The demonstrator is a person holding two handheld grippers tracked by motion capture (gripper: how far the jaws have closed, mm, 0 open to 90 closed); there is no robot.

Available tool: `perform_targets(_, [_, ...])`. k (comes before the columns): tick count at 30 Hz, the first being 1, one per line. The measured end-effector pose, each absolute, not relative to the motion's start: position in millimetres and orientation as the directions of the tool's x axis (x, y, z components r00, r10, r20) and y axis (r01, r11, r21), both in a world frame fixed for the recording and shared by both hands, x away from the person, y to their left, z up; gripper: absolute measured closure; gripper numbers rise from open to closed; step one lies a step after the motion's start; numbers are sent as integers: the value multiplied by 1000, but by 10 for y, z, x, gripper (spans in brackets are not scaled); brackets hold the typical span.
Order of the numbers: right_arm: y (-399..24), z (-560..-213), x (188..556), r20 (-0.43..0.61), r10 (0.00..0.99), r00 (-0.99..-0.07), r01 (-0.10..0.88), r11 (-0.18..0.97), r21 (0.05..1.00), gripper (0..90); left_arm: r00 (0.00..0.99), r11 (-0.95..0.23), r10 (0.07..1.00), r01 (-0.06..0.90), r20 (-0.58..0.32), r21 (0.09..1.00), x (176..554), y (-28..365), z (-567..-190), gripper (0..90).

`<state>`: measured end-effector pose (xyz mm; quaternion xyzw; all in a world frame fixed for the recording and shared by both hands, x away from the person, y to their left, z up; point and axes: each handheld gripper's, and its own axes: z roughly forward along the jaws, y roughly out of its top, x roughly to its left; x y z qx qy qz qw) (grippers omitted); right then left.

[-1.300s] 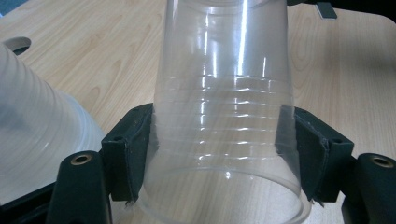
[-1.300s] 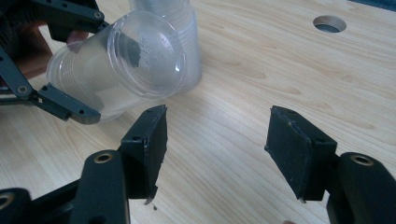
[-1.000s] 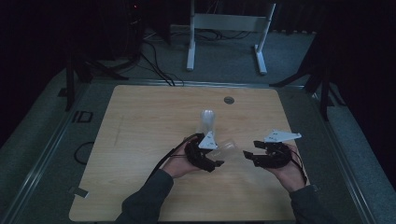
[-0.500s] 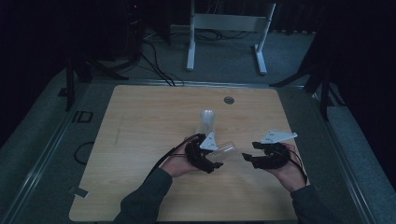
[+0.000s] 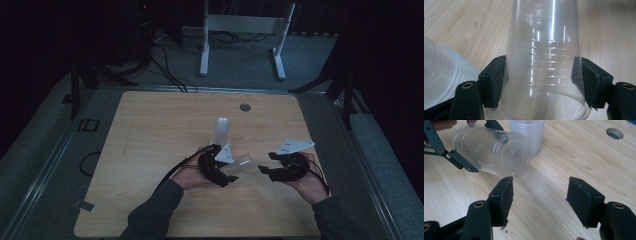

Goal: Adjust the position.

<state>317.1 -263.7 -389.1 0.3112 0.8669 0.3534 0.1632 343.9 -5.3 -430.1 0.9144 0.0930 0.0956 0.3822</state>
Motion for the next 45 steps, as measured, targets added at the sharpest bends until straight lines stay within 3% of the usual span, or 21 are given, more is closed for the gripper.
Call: perform_targets(45, [-2555,-3799,3218,-49,473,-880,346,707,616,336,972,-731,192,48,138,680,3378,-71,-4302,295])
